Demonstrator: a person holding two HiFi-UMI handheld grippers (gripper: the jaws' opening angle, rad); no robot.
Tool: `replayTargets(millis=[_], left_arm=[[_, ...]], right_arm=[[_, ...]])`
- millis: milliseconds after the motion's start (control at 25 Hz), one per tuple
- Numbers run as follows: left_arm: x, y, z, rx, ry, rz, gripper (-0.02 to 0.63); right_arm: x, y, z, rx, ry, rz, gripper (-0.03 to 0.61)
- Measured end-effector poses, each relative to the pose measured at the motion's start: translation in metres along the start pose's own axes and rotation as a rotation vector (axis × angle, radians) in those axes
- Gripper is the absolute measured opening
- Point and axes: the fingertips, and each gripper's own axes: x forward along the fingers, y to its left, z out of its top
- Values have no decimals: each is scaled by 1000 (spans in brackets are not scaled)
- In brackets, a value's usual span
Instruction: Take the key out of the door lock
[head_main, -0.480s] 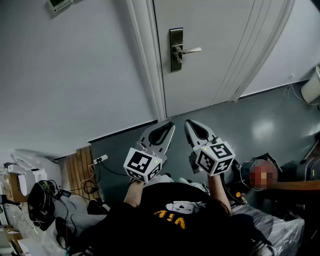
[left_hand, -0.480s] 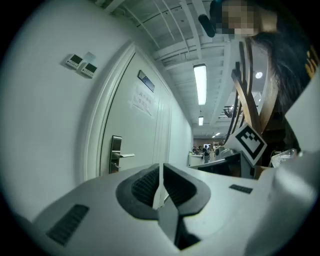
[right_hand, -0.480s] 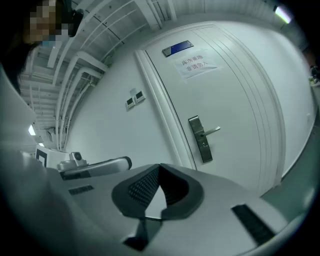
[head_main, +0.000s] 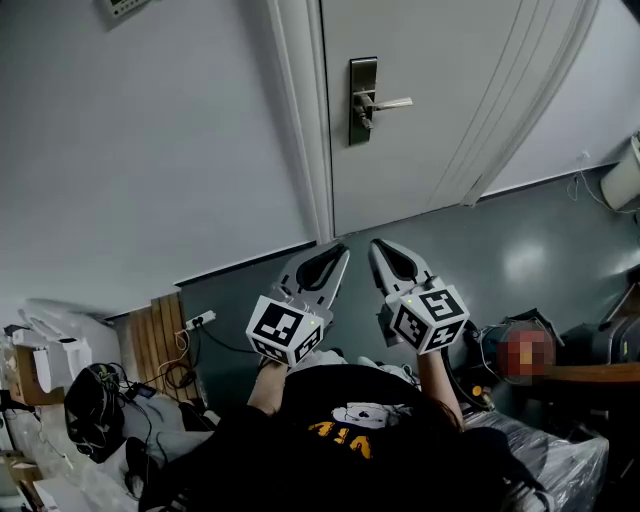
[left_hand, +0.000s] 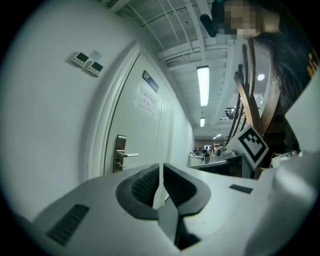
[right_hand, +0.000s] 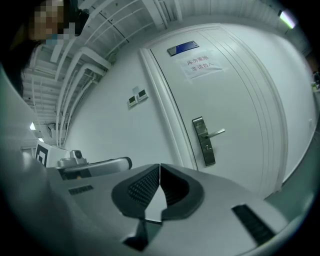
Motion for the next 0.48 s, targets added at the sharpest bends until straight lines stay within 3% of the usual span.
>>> replayTargets(millis=[280,480], left_arm=[[-21,19,17,10,-7,-19,29],[-10,36,-13,-8,8,-16,29]], right_arm=[[14,28,12,-1,-14,-7,6],[27,8,-14,5,11,-32,6]])
